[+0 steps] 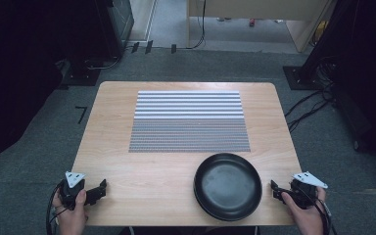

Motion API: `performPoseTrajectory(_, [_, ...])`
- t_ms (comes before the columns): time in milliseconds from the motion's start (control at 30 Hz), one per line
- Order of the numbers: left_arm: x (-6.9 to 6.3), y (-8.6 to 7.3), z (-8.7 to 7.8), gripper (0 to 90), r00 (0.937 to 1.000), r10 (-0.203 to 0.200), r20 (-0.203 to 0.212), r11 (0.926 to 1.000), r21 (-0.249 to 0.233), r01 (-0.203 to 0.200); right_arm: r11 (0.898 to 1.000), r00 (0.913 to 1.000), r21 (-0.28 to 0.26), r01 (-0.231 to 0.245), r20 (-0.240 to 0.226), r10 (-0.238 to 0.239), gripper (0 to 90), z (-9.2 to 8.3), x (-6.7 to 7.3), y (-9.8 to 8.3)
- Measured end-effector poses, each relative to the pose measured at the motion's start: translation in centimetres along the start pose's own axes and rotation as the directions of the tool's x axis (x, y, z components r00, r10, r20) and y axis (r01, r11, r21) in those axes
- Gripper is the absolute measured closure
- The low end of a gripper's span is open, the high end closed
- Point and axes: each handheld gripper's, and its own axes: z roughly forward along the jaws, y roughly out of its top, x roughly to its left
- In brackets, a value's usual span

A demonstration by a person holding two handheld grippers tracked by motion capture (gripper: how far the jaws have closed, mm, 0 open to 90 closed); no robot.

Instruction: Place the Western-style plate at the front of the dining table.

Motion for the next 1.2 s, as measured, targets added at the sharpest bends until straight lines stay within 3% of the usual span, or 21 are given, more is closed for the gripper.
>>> performPoseTrajectory(333, [0.1, 0.3, -0.4, 8.0, 0.9988, -0.036, -0.034, 0.9993, -0.009, 0.035, 1.0, 0.9992, -0.015, -0.022, 0.034, 0.023, 13.7, -0.6, 0.1, 0.2])
performPoseTrajectory(467, [-0.3, 0.7, -0.4, 8.1, 0.9989, -0.042, -0.023, 0.9989, -0.021, 0.041, 0.998, 0.9982, -0.047, -0.047, 0.036, 0.049, 13.8, -1.3, 0.1, 0.6])
performPoseTrajectory(633, [-1.7, 1.6, -0.9, 8.1, 0.9984, -0.05, 0.027, 0.9977, -0.044, 0.051, 0.996, 0.9982, -0.064, -0.056, 0.021, 0.057, 13.9, -1.9, 0.1, 1.0])
performPoseTrajectory(767, [-3.3, 2.3, -1.5, 8.1, 0.9974, -0.028, 0.067, 0.9982, -0.051, 0.032, 0.994, 0.9973, -0.077, -0.073, -0.004, 0.073, 14.4, -2.6, 0.3, 1.5])
performPoseTrajectory(900, [-4.3, 2.7, -1.7, 8.1, 0.9968, -0.006, 0.079, 0.9985, -0.054, 0.01, 0.993, 0.9967, -0.088, -0.081, -0.012, 0.08, 14.7, -3.0, 0.6, 1.7])
performPoseTrajectory(1000, [-5.9, 3.2, -1.8, 8.1, 0.9937, 0.036, 0.106, 0.9983, -0.05, -0.031, 0.991, 0.9959, -0.105, -0.089, -0.028, 0.086, 15.0, -3.7, 1.0, 2.0])
performPoseTrajectory(1033, [-5.9, 3.2, -1.8, 8.1, 0.9937, 0.036, 0.106, 0.9983, -0.05, -0.031, 0.991, 0.9959, -0.105, -0.089, -0.028, 0.086, 15.0, -3.7, 1.0, 2.0])
performPoseTrajectory(1167, [-8.2, 3.9, -1.9, 8.1, 0.9849, 0.074, 0.157, 0.9963, -0.055, -0.066, 0.99, 0.9965, -0.114, -0.083, -0.016, 0.082, 14.6, -4.2, 1.6, 2.4])
performPoseTrajectory(1200, [-8.2, 3.9, -1.9, 8.1, 0.9849, 0.074, 0.157, 0.9963, -0.055, -0.066, 0.99, 0.9965, -0.114, -0.083, -0.016, 0.082, 14.6, -4.2, 1.6, 2.4])
